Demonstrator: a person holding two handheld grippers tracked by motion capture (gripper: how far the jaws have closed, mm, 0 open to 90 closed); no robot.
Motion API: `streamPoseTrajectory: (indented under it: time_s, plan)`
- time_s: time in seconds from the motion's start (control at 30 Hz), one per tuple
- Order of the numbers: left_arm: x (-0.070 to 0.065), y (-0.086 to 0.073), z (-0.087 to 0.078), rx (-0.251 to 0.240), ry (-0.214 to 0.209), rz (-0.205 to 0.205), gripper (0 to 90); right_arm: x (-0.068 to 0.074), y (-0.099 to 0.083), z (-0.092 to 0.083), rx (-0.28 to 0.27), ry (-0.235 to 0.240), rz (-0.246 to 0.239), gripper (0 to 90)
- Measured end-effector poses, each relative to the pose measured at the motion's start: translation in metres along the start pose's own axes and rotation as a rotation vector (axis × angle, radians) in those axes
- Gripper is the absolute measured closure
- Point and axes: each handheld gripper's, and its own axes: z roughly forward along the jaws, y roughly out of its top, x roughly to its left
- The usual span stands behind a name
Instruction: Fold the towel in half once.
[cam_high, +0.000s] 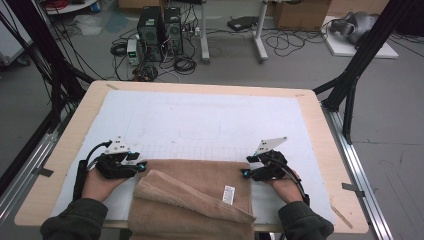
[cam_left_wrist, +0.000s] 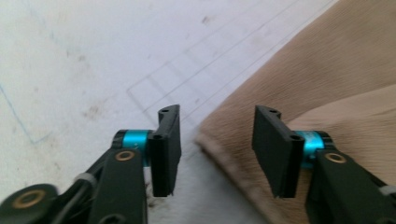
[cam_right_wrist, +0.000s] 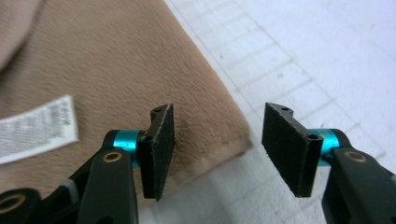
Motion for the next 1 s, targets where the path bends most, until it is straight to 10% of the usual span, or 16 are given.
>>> streamPoseTrajectory:
  time_s: [0.13,0.2,0.3,0.5,0.87,1.0]
  plan:
    - [0.007,-0.003,0.019,0.089,-0.034,-0.032,46.0,-0.004,-0.001,0.008,0.026,0.016,0.008,42.6]
    - [0.008,-0.003,0.02,0.066,-0.098,-0.039,59.0,-0.004,0.0,0.011,0.025,0.041,0.015,53.5]
    - [0.003,0.001,0.02,0.057,-0.092,0.004,82.3,-0.006,0.002,0.013,0.027,0.139,0.009,78.9]
    - [0.008,0.014,0.028,0.009,-0.023,-0.021,85.9,-0.018,0.007,0.009,0.009,0.091,0.018,82.1]
    - [0.064,0.139,0.032,-0.14,0.163,-0.044,86.1,-0.095,0.1,-0.032,-0.052,-0.107,0.026,82.6]
    - [0.074,0.161,0.024,-0.165,0.172,-0.045,85.3,-0.108,0.129,-0.048,-0.088,-0.14,0.004,81.9]
